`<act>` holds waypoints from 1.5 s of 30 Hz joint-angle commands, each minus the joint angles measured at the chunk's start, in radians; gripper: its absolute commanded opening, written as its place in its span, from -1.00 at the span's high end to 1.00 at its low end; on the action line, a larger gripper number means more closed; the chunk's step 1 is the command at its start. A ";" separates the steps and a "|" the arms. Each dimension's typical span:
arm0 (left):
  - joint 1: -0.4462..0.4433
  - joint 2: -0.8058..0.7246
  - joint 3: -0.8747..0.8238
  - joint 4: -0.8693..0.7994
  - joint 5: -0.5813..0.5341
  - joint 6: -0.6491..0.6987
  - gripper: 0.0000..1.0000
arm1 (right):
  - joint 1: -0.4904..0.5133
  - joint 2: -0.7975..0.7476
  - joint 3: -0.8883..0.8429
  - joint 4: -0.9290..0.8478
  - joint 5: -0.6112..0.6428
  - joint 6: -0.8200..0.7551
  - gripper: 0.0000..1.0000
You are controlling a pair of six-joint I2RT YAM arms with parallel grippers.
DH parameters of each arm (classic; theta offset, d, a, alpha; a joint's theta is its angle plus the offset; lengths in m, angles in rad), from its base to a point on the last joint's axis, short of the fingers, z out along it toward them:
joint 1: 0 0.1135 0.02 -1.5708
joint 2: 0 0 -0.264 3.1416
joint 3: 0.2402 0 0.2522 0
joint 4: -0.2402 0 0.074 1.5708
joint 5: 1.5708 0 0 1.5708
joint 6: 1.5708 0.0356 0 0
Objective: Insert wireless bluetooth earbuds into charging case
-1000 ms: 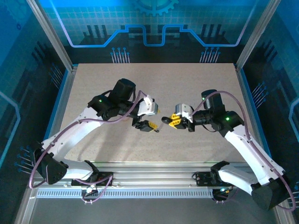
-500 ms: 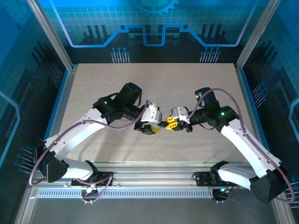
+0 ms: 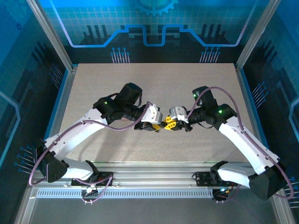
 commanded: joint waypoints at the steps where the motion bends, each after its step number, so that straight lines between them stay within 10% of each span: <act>1: -0.007 -0.019 -0.004 0.015 0.008 -0.002 0.57 | 0.006 -0.034 -0.001 0.065 0.025 0.060 0.46; 12: -0.003 -0.065 -0.147 0.328 0.070 -0.240 0.64 | -0.014 -0.265 -0.328 0.561 0.075 0.403 0.11; 22: 0.003 -0.090 -0.187 0.430 0.106 -0.290 0.62 | -0.047 -0.273 -0.330 0.556 0.017 0.423 0.69; 29: 0.007 -0.109 -0.189 0.399 -0.009 -0.257 -0.20 | -0.064 -0.290 -0.314 0.446 0.059 0.300 0.78; 45: 0.040 -0.031 -0.222 0.311 -0.158 -0.276 -0.19 | -0.206 -0.022 -0.170 0.306 -0.112 0.028 0.82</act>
